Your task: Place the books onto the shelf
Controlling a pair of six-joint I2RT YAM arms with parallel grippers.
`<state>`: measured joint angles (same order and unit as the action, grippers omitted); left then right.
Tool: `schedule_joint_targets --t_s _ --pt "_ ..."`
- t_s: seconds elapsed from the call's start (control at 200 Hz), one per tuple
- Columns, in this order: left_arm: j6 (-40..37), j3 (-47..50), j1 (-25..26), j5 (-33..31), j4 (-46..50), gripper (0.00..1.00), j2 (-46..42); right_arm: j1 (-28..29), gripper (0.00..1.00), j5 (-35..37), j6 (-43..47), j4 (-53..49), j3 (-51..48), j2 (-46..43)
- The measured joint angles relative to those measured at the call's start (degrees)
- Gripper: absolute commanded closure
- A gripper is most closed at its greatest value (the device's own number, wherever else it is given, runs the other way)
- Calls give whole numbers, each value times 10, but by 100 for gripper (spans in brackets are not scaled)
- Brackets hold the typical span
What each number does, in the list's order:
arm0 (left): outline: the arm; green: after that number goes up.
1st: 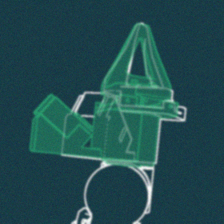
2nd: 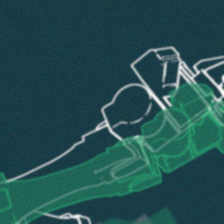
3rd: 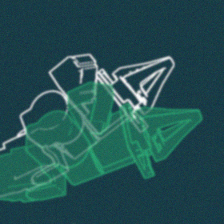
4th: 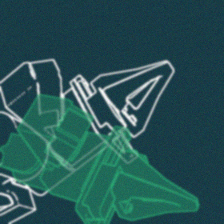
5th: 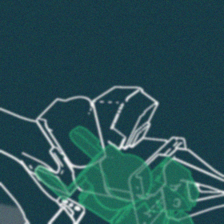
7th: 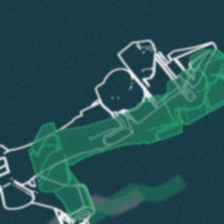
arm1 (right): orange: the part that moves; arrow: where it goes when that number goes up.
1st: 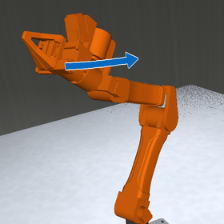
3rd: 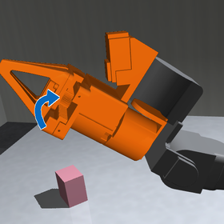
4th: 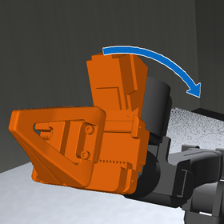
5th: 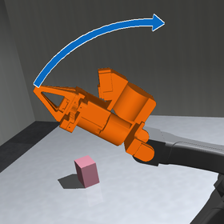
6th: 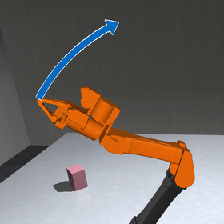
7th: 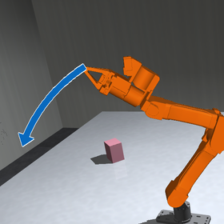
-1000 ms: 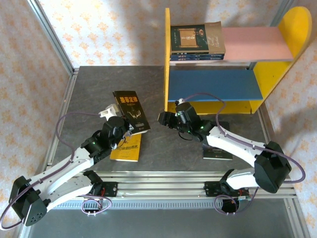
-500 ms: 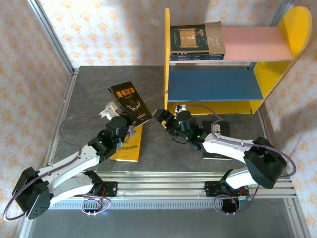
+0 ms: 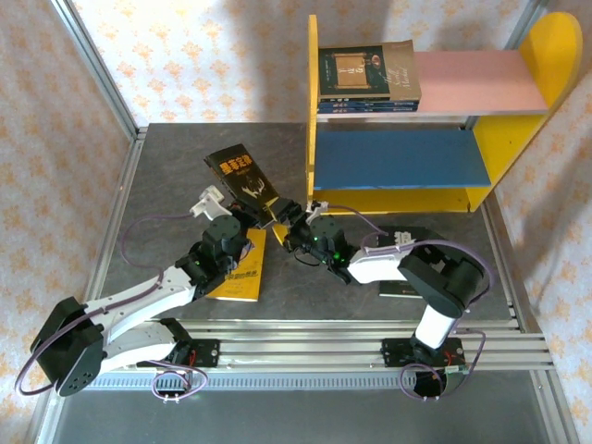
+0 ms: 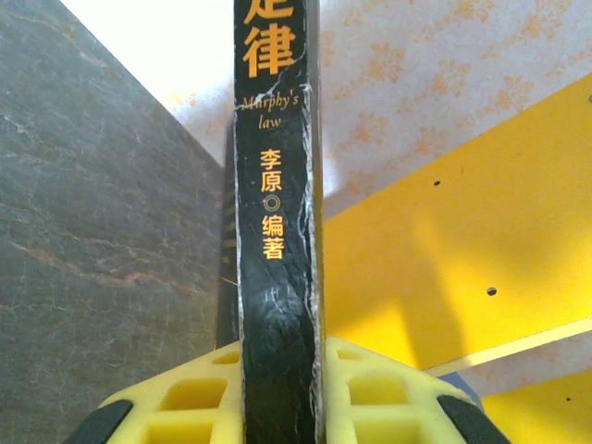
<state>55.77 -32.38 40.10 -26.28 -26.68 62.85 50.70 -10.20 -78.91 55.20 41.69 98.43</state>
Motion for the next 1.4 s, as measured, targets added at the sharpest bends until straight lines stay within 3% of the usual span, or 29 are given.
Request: schedule_joint_targets --t_s 0.12,0.335,0.536,0.801,1.086,1.402 --pt "3 0 11 -6 -11 100 2 0 25 10 -12 28 3 2" --pt "3 2 28 -34 -15 100 2 0 66 26 -23 47 3 1" --pt "3 3 38 -58 -15 99 2 0 83 34 -24 58 3 -3" --pt "4 3 44 -62 -10 51 1 -1 90 34 -8 52 -8 -18" --pt "-25 -11 51 -53 124 45 -52 -8 91 -19 61 -49 -12 -72" --pt "-60 -35 52 -73 306 42 -122 -35 91 -92 196 -272 -12 -229"
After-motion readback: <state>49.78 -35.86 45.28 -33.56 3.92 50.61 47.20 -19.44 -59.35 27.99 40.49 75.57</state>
